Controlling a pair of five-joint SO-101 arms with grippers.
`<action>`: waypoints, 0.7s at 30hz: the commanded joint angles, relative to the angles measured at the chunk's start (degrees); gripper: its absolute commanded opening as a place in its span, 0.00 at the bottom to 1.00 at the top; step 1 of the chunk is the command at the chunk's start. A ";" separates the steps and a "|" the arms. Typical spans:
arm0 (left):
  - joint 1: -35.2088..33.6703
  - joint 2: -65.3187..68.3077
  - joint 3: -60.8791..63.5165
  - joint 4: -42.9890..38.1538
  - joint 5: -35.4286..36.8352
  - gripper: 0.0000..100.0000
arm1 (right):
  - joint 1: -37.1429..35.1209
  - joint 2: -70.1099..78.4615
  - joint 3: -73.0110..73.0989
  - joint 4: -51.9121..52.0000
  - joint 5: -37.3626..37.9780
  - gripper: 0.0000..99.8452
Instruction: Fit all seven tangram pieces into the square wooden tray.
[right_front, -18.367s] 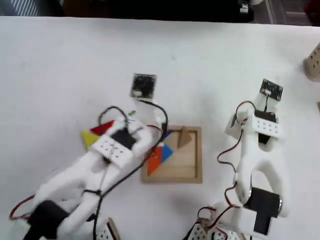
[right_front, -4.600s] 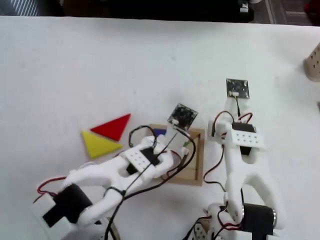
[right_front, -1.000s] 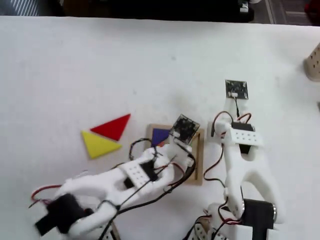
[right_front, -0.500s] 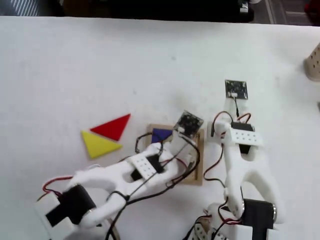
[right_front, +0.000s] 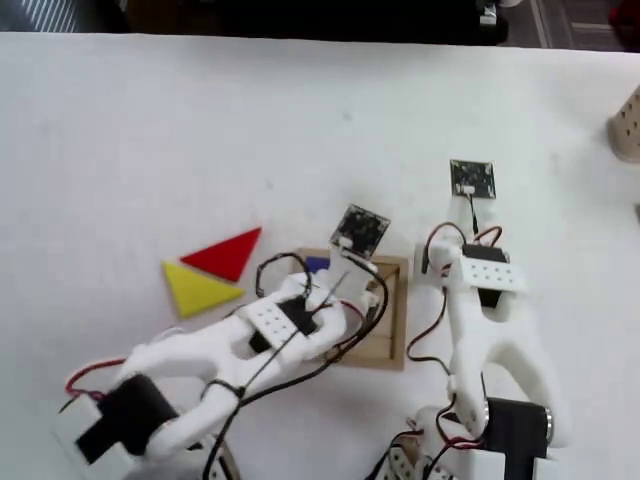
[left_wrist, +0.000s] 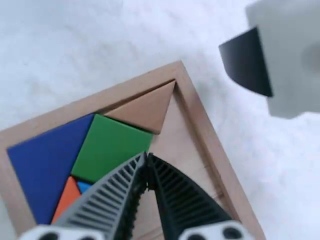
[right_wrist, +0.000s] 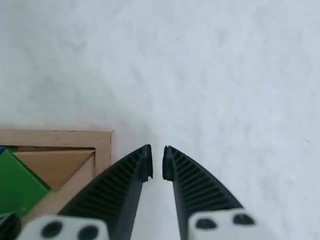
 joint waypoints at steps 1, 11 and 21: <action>-0.04 -11.30 4.04 0.62 0.53 0.02 | -0.66 -0.13 -2.55 0.22 0.97 0.04; 5.85 -15.08 11.69 11.87 0.62 0.02 | -0.66 -0.13 -2.55 0.22 0.97 0.04; 0.13 -13.05 10.73 7.12 0.62 0.02 | -0.66 -0.13 -2.55 0.22 0.97 0.04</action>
